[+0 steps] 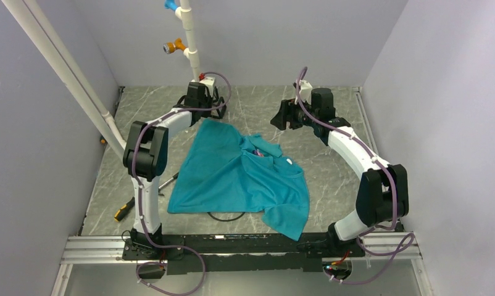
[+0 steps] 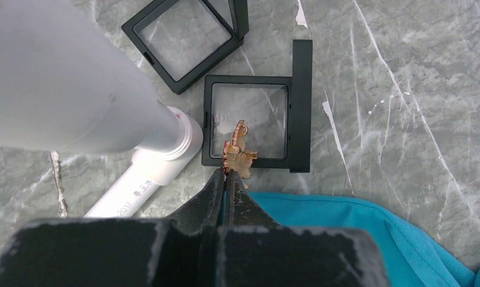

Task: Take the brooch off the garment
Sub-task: Place the brooch in the brooch box.

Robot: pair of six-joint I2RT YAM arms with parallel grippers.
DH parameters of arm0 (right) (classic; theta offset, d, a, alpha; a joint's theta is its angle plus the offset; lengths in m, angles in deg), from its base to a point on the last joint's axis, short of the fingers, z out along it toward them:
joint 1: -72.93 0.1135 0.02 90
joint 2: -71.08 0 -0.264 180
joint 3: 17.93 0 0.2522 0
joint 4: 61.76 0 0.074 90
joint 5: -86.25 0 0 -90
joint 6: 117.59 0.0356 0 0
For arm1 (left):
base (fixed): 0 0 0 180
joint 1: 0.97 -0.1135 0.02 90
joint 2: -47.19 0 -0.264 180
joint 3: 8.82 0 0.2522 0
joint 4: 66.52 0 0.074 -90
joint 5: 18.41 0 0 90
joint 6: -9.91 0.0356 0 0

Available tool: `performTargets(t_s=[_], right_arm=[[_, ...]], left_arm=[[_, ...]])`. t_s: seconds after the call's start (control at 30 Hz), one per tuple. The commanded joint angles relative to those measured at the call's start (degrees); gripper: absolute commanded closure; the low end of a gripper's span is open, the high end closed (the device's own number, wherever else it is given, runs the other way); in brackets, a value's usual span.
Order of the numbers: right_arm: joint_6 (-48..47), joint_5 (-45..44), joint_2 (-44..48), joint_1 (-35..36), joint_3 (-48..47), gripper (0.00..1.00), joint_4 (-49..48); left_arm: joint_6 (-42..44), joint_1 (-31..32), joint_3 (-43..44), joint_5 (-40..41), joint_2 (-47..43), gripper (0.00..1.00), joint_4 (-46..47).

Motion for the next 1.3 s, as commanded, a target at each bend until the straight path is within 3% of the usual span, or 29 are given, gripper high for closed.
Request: performTargets(t_s=[0.0,0.3,0.9,1.1,1.27], right_arm=[[-0.9,1.7,1.5,-0.9,0.2,0.29,-2.1],[-0.8,2.4,1.3,-1.7,0.1,0.29,-2.2],[-0.9,3.5,0.7,-2.6,0.3,0.29,-2.7],[-0.7,3.9,0.7,-2.6,0.3,0.29,-2.6],[-0.6,4.9,0.4,-2.6,0.4,0.29,-2.5]], left_arm=[[-2.1,0.1,4.2,-2.1,1.1,1.0,1.0],[-5.0,0.1,9.8,-8.7,4.7,1.0,-4.5],[-15.8,0.4,13.8,-16.8,8.9,1.0,-3.8],[-15.7,0.4,14.6,-15.7,9.4,1.0,-4.5],[-13.5,0.1,10.2,-13.1,6.2,1.0,-0.9]])
